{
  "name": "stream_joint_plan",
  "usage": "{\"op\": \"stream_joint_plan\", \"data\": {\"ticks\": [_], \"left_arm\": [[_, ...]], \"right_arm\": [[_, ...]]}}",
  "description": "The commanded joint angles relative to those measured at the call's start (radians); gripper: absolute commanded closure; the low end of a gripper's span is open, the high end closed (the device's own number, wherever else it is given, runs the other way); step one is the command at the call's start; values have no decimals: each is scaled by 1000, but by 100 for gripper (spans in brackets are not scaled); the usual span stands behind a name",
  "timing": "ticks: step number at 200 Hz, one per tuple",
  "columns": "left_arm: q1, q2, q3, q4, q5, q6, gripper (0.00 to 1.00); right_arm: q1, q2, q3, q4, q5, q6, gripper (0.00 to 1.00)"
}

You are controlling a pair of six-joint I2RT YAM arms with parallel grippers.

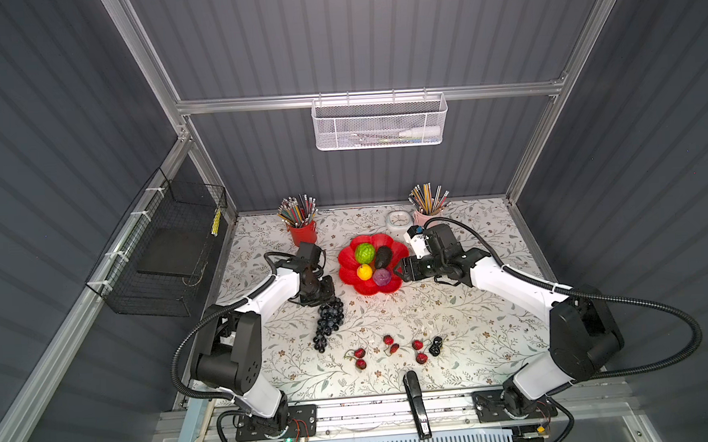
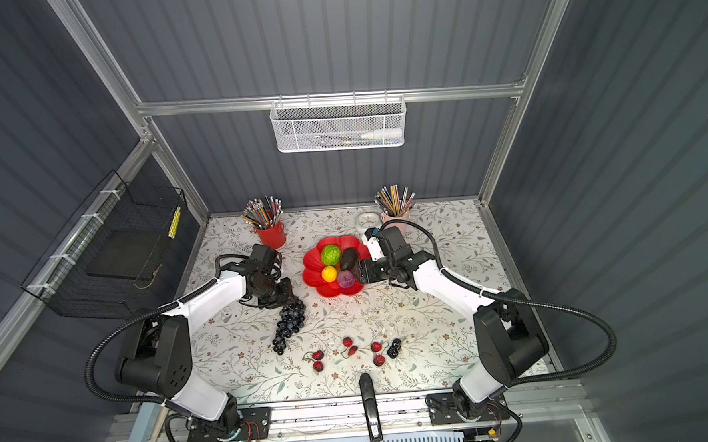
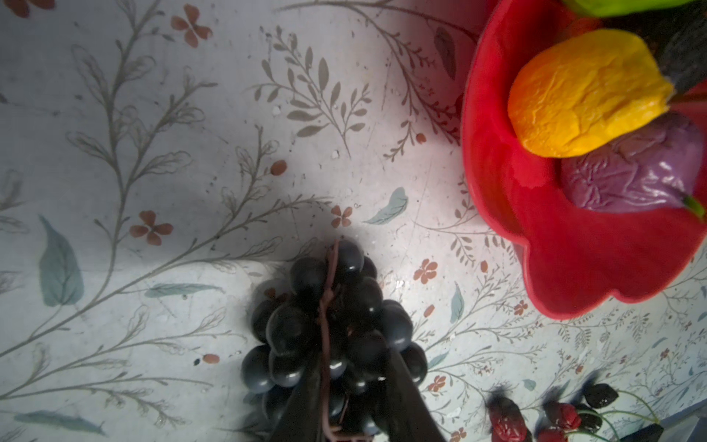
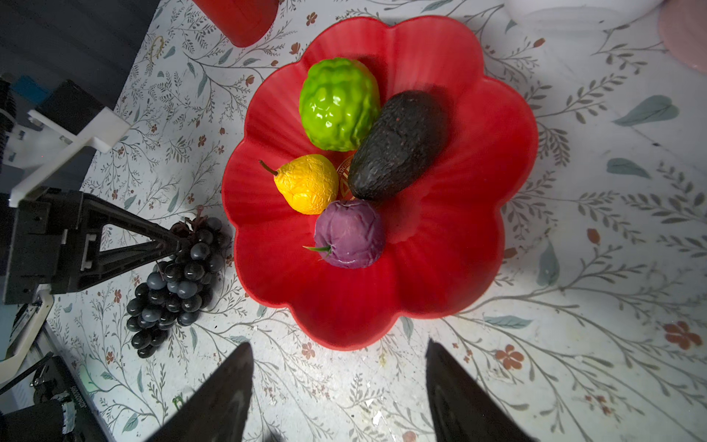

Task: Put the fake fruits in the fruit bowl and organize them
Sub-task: 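Move the left gripper down onto the black grape bunch and close it, then lift the grape bunch with the left gripper and carry it over the bowl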

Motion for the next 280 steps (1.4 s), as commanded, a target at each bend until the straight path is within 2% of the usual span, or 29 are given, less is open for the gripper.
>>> {"op": "stream_joint_plan", "data": {"ticks": [1,71,116,129,198,246,262,280], "left_arm": [[6,-21,-15,-26,27,-7,83],[7,-40,4,-45,-2,-1,94],[7,-72,43,-101,-4,28,95],[7,-77,69,-142,-10,45,100],[6,-156,152,-243,55,68,100],[4,-195,276,-294,113,85,100],[1,-183,350,-305,122,77,100],[-9,-149,470,-307,192,71,100]], "right_arm": [[5,13,-7,15,-14,7,29],[5,7,-21,26,-14,10,29],[5,9,-18,32,-14,10,29],[5,11,-14,31,-13,8,29],[5,18,15,34,-14,-4,29],[-8,1,54,23,-33,-17,28],[-23,-7,69,19,-44,-21,28],[-45,-20,73,28,-51,-16,28]]}}
